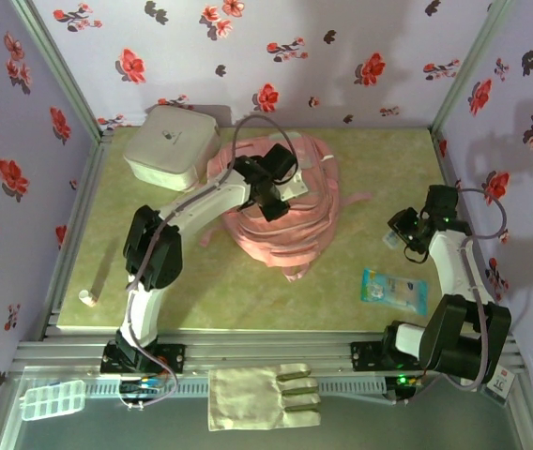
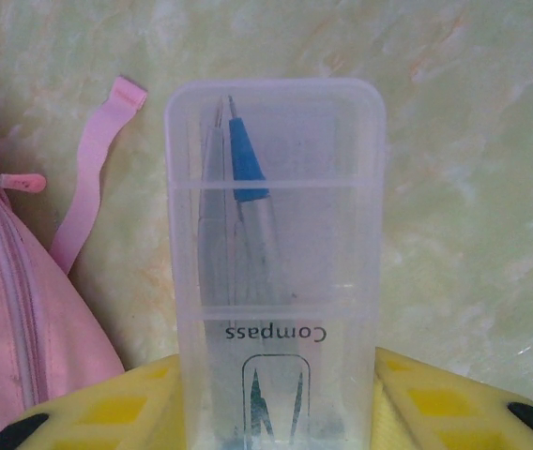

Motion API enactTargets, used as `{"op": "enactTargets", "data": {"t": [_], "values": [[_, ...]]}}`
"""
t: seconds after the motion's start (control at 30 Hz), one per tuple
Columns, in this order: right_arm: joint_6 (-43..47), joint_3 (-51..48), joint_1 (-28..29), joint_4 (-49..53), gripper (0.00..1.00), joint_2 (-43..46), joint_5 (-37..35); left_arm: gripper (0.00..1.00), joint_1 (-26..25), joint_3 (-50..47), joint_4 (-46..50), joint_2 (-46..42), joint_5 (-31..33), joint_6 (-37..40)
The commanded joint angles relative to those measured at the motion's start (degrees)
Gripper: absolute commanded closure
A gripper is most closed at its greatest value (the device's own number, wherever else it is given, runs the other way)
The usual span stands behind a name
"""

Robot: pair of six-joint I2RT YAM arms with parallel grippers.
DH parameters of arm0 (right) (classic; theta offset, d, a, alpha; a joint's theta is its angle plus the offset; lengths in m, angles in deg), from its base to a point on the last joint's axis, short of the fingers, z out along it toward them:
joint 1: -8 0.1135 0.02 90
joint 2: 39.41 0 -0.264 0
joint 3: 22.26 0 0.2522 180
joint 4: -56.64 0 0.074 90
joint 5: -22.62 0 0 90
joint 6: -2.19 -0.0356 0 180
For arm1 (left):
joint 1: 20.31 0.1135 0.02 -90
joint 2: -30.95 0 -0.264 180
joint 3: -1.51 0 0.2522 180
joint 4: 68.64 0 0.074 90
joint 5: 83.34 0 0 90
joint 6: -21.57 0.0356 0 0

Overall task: Pack the student bag
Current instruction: Open the student bag at the top-center of the table, then place the loose stationery in the student bag.

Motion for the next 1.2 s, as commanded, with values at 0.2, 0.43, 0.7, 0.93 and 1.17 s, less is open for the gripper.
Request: {"op": "enactTargets", "data": {"t": [0.2,0.43,0.7,0.93,1.17], "values": [[-3.56,1.74,4.51,-1.5,0.56,2.3,5.28,1.0,3.36,4.53,1.13,-1.77,-3.2,-6.64],[-8.33,3.17,12.74,-4.54,0.55,3.15,6.82,1.0,3.31,8.57,-1.1,-5.5,-8.72,-13.6],[-17.43,7.46,25.71,-12.7,0.55,2.08,6.94,1.0,1.59,8.8,-12.88,-10.37,-10.21,-20.96],[-23.02,12.33,30.37,-16.41,0.54,-3.33,5.29,1.0,0.82,9.6,-15.11,-9.4,-10.16,-24.25],[-29.63,13.92,32.74,-21.52,0.54,-9.77,4.63,1.0,1.12,13.41,-15.22,-7.16,-10.12,-28.49]]}}
